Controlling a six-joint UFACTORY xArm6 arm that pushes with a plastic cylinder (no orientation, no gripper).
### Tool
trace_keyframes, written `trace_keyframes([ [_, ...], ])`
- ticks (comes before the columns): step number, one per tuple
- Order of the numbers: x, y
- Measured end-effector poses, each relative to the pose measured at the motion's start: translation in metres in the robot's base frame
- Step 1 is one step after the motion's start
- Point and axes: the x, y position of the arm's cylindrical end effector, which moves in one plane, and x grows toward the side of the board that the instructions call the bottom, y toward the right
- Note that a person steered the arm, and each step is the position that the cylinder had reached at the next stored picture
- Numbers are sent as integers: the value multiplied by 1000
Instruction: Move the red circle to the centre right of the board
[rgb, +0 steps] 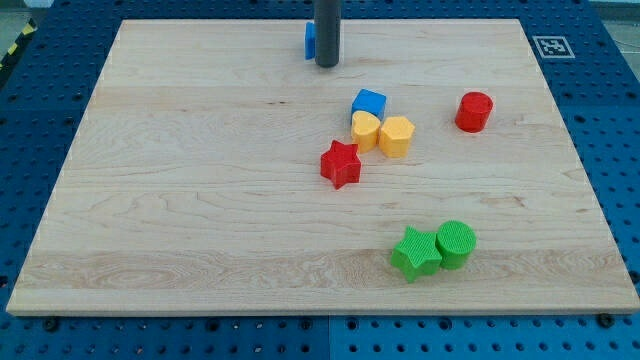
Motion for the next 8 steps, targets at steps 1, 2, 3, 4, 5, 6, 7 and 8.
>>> trace_keyframes([
  [1,18,16],
  [2,28,49],
  [3,29,52],
  [4,29,59],
  [5,30,106],
  [6,49,138],
  [7,66,157],
  [8,73,172],
])
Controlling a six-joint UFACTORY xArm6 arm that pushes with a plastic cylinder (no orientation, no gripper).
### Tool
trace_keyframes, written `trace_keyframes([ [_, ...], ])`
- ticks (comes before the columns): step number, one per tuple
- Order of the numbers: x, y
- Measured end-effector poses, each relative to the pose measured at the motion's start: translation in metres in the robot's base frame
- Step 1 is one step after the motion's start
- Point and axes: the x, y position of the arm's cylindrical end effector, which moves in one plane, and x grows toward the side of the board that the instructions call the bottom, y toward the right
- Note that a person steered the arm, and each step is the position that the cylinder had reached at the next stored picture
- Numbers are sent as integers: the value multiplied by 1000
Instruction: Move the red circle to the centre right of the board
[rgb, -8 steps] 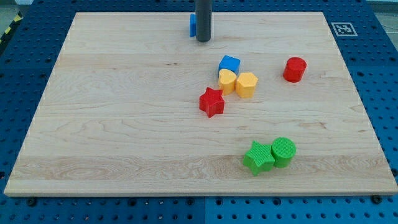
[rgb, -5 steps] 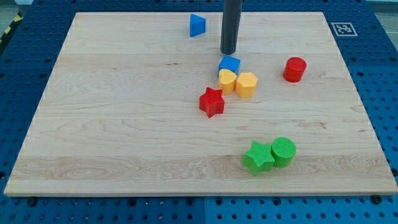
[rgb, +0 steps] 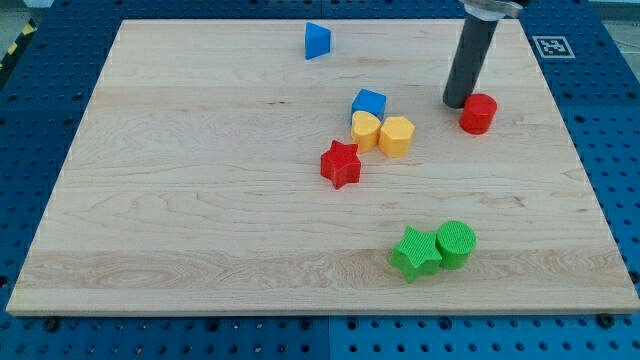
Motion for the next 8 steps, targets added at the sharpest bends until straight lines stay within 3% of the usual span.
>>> trace_keyframes([
  [3,54,46],
  [5,80,20],
  [7,69,-46],
  [8,69,-46],
])
